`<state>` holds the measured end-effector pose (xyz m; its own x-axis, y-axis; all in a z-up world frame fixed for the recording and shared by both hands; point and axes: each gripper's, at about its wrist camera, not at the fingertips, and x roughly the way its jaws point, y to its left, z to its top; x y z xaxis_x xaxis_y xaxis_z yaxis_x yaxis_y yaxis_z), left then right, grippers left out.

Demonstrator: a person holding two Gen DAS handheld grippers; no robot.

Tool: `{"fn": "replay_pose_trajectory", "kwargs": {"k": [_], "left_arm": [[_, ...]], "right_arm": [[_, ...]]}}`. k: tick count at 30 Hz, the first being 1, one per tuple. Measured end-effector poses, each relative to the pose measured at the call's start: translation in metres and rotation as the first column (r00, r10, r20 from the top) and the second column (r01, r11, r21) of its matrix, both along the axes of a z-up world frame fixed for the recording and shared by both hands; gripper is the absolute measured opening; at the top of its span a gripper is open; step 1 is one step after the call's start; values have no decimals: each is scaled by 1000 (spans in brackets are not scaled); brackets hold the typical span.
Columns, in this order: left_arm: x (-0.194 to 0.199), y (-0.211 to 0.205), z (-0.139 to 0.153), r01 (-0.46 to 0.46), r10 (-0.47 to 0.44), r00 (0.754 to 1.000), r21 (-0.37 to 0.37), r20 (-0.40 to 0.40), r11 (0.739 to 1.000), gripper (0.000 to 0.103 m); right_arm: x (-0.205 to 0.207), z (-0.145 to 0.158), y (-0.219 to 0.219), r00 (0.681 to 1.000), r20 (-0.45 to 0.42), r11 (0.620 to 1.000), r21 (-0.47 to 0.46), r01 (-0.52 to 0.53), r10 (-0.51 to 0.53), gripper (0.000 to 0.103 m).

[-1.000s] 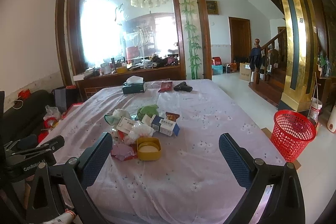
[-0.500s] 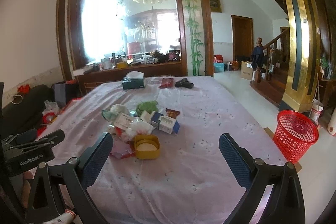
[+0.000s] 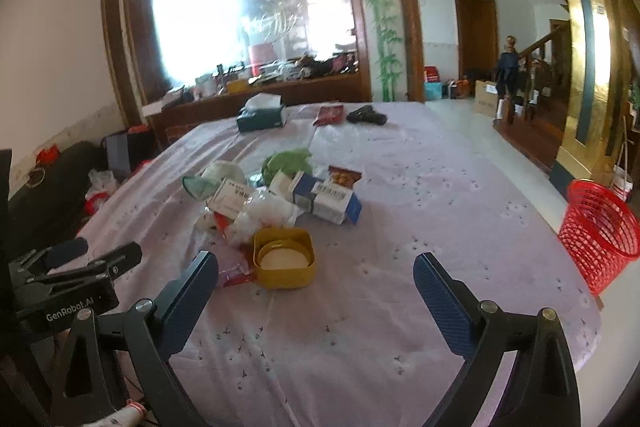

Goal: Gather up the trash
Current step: 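Move both tools toward the pile of trash on the table, then grasp the pink crumpled bag with left tool while right tool grasps yellow container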

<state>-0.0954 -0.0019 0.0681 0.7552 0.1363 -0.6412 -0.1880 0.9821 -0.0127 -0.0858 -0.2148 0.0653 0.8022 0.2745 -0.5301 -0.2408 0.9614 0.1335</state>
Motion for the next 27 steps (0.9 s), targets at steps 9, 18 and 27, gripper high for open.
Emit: {"fn": "replay_pose_trajectory", "kwargs": {"k": [9, 18, 27], "left_arm": [[21, 18, -20, 10, -10, 999, -22, -37, 1000, 91], [46, 24, -33, 37, -41, 996, -51, -79, 998, 91], [65, 21, -44, 93, -111, 984, -129, -138, 987, 91]], "right_arm": [[37, -26, 23, 994, -96, 998, 11, -58, 58, 100], [85, -58, 44, 972, -224, 998, 6, -68, 68, 100], [110, -80, 55, 936, -341, 996, 2, -91, 86, 72]]}}
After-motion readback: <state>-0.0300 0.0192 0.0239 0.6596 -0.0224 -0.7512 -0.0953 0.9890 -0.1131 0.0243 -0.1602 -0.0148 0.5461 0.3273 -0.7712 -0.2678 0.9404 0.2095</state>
